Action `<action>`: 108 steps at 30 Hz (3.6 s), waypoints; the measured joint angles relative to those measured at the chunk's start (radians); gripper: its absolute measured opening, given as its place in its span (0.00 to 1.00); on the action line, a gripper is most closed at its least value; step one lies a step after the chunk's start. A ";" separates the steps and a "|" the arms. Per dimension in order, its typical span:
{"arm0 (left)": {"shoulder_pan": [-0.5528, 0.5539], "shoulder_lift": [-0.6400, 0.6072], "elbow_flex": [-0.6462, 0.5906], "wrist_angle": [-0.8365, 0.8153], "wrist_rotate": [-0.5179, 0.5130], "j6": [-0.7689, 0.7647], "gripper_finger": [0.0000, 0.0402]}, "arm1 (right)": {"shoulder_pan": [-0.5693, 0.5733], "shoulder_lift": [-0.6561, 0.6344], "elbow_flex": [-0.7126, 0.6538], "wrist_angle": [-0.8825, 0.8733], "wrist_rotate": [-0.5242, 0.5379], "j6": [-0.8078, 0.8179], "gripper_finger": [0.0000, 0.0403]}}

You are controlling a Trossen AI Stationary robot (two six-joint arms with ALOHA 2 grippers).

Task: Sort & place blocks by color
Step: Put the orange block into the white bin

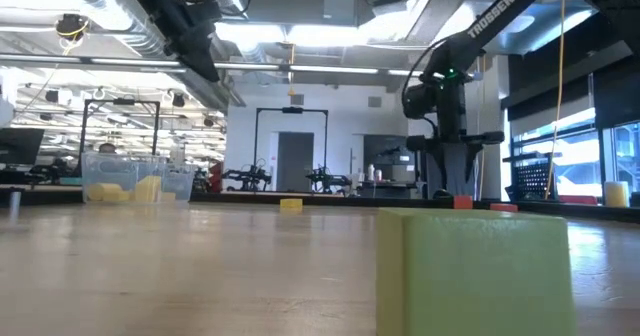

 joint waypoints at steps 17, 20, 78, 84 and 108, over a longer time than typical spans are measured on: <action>0.000 0.000 0.000 0.003 0.041 0.001 0.21 | -0.008 0.000 -0.102 0.119 0.016 0.037 0.46; 0.000 0.000 0.000 0.003 0.042 0.001 0.21 | -0.010 0.000 -0.102 0.119 0.046 0.036 0.46; 0.044 0.000 0.000 0.004 -0.008 0.184 0.21 | 0.035 0.020 -0.095 0.193 0.085 0.310 0.46; 0.044 0.000 0.000 0.004 -0.013 0.202 0.21 | 0.035 0.020 -0.095 0.194 0.095 0.332 0.46; 0.044 0.000 0.000 0.005 0.018 0.204 0.21 | 0.018 0.029 -0.099 0.092 0.025 0.432 0.46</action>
